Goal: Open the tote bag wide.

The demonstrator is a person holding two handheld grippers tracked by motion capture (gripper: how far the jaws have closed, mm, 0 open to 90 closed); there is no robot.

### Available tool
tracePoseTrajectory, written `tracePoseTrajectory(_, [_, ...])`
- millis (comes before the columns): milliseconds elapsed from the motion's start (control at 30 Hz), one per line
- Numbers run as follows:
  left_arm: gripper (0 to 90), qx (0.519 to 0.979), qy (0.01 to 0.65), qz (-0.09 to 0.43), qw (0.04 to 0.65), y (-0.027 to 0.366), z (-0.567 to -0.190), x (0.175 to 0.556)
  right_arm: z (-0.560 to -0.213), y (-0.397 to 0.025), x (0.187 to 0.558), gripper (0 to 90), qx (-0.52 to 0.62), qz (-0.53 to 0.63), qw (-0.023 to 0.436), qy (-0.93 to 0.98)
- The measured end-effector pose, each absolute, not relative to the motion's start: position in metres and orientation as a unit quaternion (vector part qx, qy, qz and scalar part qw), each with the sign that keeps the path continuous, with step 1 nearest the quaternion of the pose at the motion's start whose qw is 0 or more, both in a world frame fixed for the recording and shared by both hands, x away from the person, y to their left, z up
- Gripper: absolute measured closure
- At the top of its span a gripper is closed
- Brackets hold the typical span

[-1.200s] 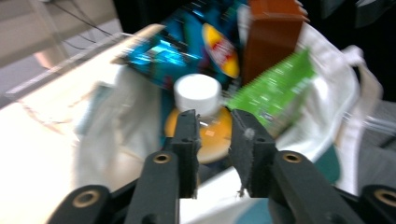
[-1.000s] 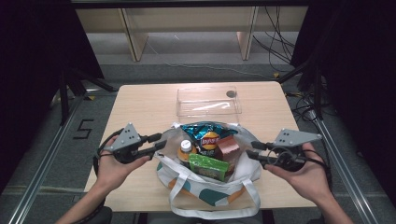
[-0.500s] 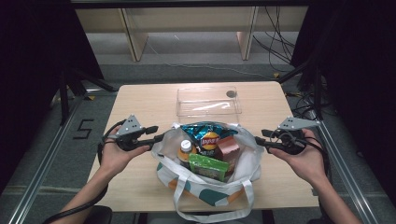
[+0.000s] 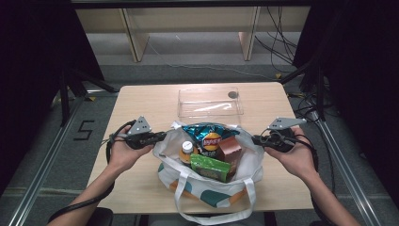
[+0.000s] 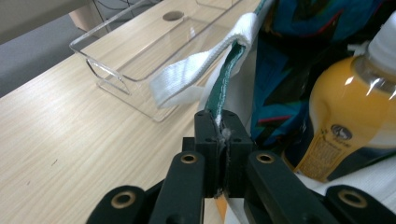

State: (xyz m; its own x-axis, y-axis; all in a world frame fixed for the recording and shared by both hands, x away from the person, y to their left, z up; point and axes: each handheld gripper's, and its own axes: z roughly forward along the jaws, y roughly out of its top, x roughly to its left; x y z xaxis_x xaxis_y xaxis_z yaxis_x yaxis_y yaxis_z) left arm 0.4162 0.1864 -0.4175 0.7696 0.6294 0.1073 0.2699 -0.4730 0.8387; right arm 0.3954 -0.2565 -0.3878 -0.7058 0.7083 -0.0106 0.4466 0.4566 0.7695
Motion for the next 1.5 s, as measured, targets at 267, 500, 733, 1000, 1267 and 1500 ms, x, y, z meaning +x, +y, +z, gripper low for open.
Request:
tracePoseTrajectory(267, [87.3, 0.852, 0.273, 0.213, 0.392, 0.176, -0.44, 0.416, -0.404, -0.247, 0.395, 88.0, 0.37, 0.369, 0.158, 0.838])
tracePoseTrajectory(500, [87.2, 0.855, 0.279, 0.232, 0.371, 0.165, -0.46, 0.426, -0.421, -0.245, 0.41, 87.9, 0.367, 0.36, 0.183, 0.838])
tracePoseTrajectory(733, [87.2, 0.862, 0.278, 0.232, 0.356, 0.159, -0.471, 0.428, -0.433, -0.244, 0.419, 87.9, 0.373, 0.342, 0.183, 0.843])
tracePoseTrajectory(1000, [86.3, 0.843, 0.314, 0.204, 0.387, 0.162, -0.471, 0.432, -0.444, -0.244, 0.42, 87.9, 0.38, 0.342, 0.184, 0.84])
tracePoseTrajectory(1267, [86.2, 0.845, 0.304, 0.207, 0.388, 0.162, -0.473, 0.432, -0.451, -0.247, 0.423, 87.9, 0.385, 0.341, 0.178, 0.839])
tracePoseTrajectory(1500, [80.5, 0.835, 0.312, 0.207, 0.403, 0.163, -0.47, 0.428, -0.452, -0.25, 0.423, 84.4, 0.382, 0.352, 0.185, 0.834])
